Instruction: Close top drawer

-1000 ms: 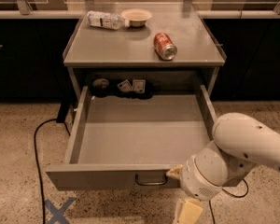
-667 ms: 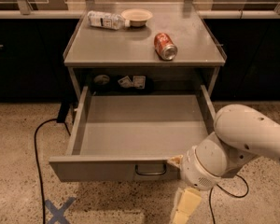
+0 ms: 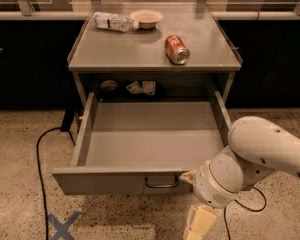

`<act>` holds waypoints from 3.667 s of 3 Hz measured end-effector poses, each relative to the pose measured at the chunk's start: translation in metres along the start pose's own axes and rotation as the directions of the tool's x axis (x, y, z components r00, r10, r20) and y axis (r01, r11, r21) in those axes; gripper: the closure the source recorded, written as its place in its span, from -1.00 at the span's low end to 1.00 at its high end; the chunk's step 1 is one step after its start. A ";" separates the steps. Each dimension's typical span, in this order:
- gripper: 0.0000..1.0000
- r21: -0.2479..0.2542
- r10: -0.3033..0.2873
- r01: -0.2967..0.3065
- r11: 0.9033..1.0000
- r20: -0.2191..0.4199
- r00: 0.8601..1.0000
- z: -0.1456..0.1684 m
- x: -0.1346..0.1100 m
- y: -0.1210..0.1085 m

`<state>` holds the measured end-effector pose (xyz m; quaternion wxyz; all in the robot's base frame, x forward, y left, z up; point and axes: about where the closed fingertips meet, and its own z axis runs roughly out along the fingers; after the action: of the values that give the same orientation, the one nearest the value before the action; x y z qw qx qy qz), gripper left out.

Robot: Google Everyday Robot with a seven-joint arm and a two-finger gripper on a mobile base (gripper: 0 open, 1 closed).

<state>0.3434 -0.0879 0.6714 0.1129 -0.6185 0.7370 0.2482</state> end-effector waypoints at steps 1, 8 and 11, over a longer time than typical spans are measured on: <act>-1.00 0.000 0.020 -0.020 1.000 0.001 1.000 0.002 0.007 -0.010; -1.00 0.094 0.048 -0.051 0.994 0.025 0.999 -0.027 -0.007 -0.113; -1.00 0.018 0.135 -0.135 0.991 0.004 0.991 -0.018 -0.015 -0.186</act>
Offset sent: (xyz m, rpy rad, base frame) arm 0.0561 -0.0280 0.0111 -0.0371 -0.0533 -0.0664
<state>0.5291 -0.1052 0.6518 0.1026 -0.5657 0.7792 0.2496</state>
